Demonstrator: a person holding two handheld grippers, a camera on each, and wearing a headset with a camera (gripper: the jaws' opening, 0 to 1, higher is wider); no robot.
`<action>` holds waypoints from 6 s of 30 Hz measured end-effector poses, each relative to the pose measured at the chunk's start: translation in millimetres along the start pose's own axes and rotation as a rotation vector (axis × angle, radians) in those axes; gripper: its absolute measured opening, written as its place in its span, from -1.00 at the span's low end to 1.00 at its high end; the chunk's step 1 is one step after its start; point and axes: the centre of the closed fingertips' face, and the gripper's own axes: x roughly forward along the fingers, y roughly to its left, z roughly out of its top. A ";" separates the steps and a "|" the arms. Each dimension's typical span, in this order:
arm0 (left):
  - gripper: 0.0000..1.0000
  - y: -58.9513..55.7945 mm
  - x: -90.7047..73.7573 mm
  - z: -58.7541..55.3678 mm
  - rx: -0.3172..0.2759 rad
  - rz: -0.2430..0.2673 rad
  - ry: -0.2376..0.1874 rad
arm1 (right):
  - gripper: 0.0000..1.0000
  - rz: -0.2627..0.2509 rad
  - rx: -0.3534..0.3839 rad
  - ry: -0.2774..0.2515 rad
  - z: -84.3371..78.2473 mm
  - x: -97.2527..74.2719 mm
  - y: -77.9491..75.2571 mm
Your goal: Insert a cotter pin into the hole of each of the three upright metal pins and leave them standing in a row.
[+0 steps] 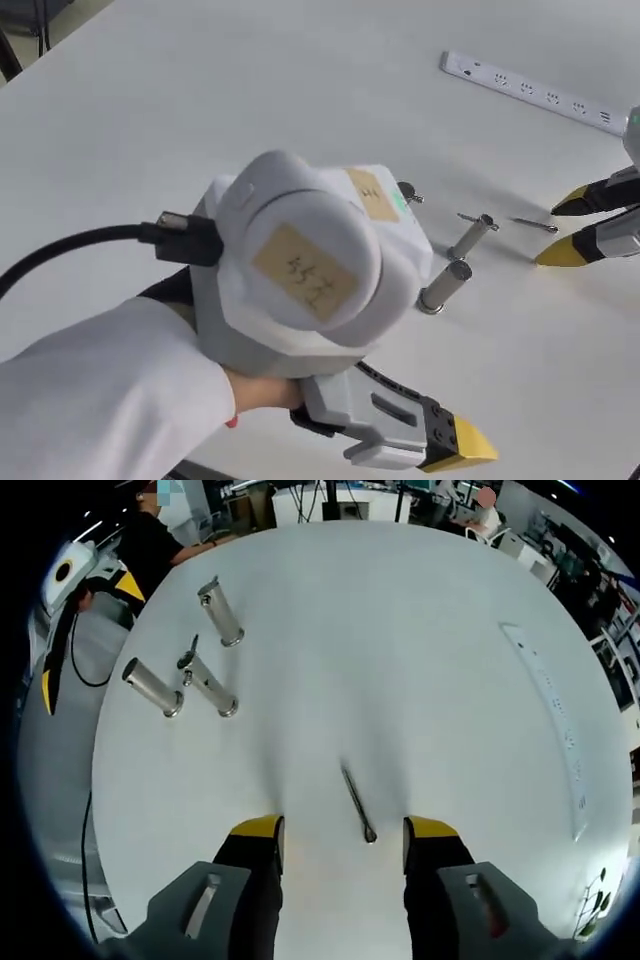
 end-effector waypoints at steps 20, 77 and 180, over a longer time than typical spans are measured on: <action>0.90 2.3 -5.3 -2.8 -0.037 -0.017 0.003 | -0.43 0.035 -0.058 0.072 3.0 3.8 -2.0; 0.82 41.9 -24.1 36.3 -0.130 0.008 -0.053 | -1.00 -0.213 -0.118 -0.140 28.8 -75.8 68.2; -1.00 -14.1 16.0 73.7 -0.386 -0.211 -0.099 | -1.00 -0.467 -0.397 -0.482 91.6 -117.4 189.1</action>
